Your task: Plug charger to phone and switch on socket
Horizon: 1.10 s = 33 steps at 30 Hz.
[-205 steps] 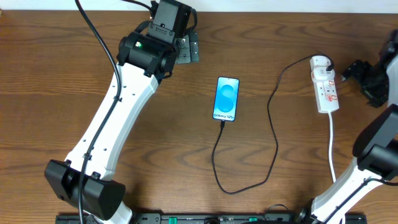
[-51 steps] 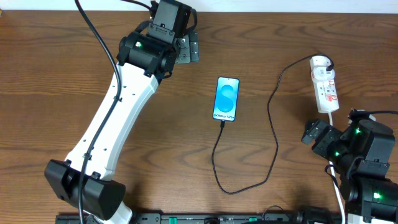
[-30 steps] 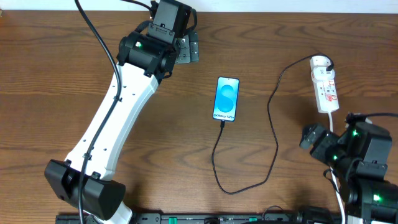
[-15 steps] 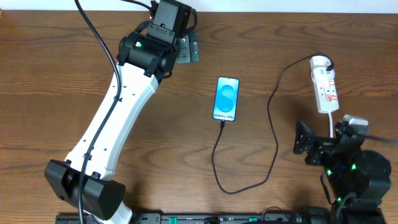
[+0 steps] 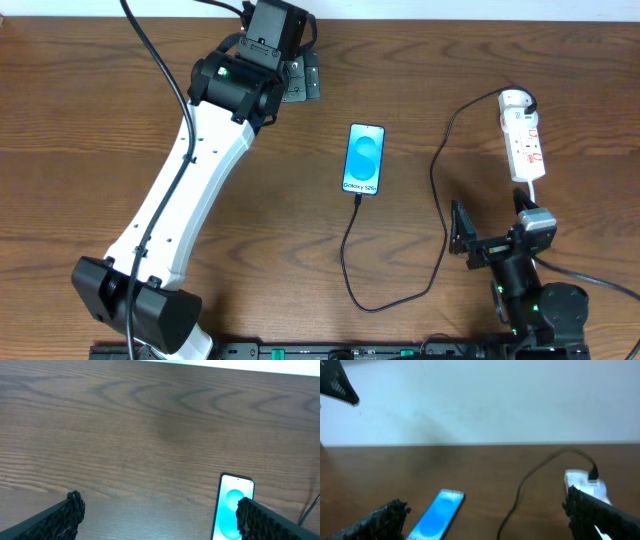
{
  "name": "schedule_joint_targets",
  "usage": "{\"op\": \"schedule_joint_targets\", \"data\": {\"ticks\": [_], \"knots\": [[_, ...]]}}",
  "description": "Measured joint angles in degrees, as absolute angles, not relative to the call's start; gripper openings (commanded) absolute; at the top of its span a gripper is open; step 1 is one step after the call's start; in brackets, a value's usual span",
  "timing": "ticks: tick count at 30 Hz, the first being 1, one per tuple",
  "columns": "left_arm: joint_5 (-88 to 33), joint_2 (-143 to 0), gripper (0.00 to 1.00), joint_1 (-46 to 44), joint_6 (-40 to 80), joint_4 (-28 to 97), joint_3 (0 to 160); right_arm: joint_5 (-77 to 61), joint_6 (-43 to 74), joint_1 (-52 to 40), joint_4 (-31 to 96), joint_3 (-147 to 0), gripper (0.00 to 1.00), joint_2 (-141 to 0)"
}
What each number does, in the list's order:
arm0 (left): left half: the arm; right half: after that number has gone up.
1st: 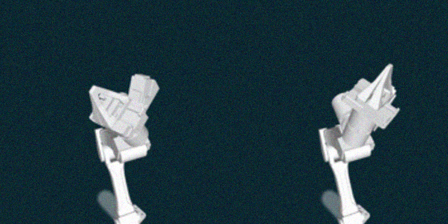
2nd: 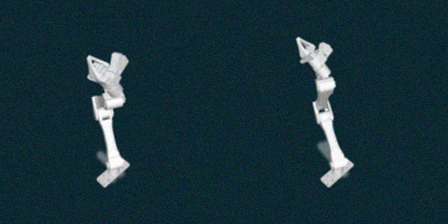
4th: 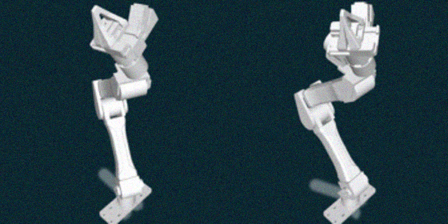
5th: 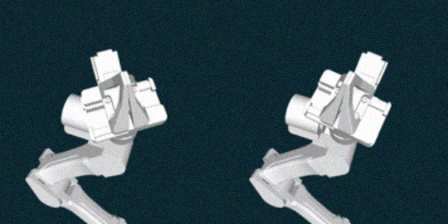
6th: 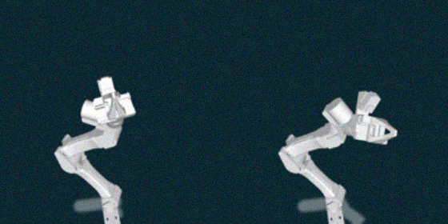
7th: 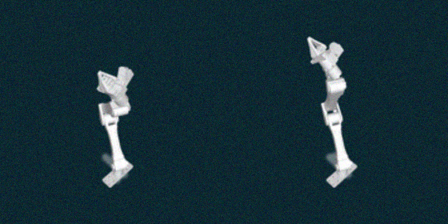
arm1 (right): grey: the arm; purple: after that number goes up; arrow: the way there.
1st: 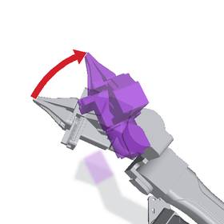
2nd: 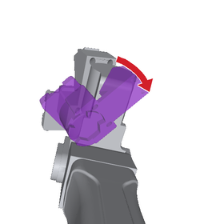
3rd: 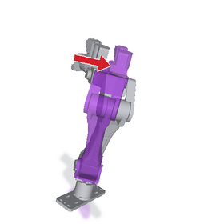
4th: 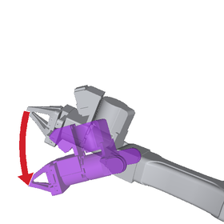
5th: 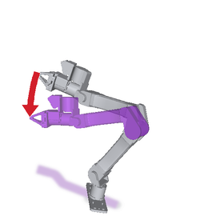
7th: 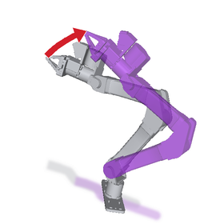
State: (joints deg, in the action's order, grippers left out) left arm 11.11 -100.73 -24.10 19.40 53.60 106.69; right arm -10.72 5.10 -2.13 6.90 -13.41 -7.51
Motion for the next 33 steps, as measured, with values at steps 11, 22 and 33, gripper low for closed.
{"op": "schedule_joint_targets", "data": {"ticks": [11,22,33], "knots": [[11.11,-100.73,0.98,-24.10,19.40,53.63,106.69,-10.74,3.60,-2.13,-3.03,-4.97,0.99,-2.09],[11.11,-100.73,0.98,-24.10,19.38,53.60,106.69,-10.81,-0.67,-2.98,-4.69,-4.08,0.99,-0.93],[11.11,-100.73,0.98,-24.10,19.40,53.63,106.69,-10.35,-2.42,-2.98,-5.34,-4.01,0.99,-0.93]]}}
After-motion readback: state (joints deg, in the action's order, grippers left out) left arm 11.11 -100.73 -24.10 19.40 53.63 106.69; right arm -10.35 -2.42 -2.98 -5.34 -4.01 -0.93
